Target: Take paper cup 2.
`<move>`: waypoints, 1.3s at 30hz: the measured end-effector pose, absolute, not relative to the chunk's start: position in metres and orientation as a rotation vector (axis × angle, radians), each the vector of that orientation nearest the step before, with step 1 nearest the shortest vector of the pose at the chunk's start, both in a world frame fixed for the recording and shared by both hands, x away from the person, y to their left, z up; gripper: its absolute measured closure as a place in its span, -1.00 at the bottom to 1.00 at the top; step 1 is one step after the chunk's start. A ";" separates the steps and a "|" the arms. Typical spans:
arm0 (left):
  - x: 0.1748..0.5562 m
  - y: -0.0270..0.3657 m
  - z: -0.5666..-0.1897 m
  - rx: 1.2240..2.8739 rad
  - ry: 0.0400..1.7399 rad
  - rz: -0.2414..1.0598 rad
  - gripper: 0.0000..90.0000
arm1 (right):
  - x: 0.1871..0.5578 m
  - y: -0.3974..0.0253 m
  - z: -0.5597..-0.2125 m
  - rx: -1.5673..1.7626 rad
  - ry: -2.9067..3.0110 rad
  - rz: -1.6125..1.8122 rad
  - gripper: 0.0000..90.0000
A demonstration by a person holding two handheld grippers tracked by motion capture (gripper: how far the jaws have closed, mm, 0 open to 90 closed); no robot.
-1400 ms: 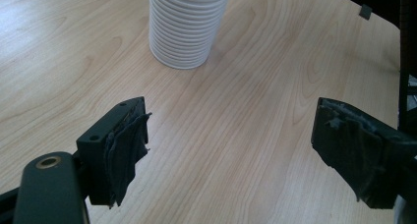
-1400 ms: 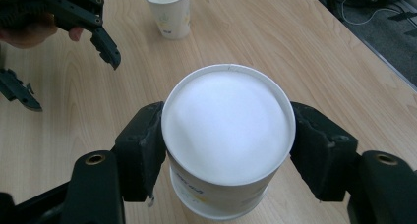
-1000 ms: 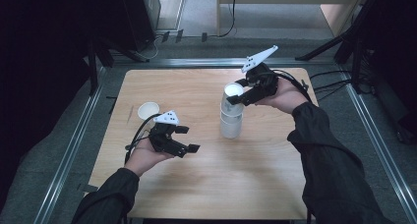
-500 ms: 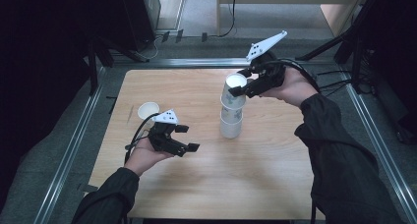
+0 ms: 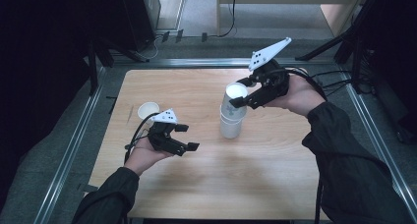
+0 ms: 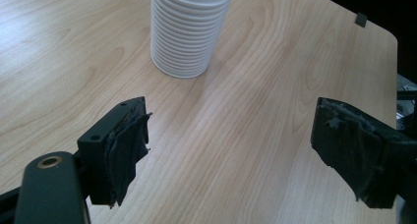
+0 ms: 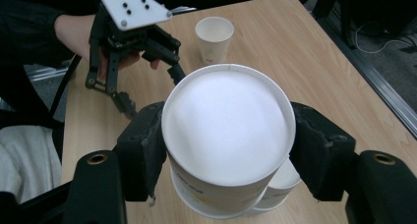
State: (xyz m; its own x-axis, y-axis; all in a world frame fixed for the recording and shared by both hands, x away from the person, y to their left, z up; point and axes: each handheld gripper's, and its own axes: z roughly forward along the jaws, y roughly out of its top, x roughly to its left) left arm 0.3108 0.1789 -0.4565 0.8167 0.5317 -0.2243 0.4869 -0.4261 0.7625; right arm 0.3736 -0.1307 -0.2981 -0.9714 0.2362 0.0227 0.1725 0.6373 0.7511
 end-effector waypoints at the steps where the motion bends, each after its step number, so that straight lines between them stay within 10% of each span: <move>1: 0.311 0.179 -0.456 2.092 0.747 0.062 -0.68 | 0.369 -0.131 -0.302 0.331 2.780 1.266 -0.22; 39: 0.311 0.173 -0.460 2.074 0.701 0.006 -0.51 | 0.336 -0.132 -0.417 0.391 2.811 1.426 -0.21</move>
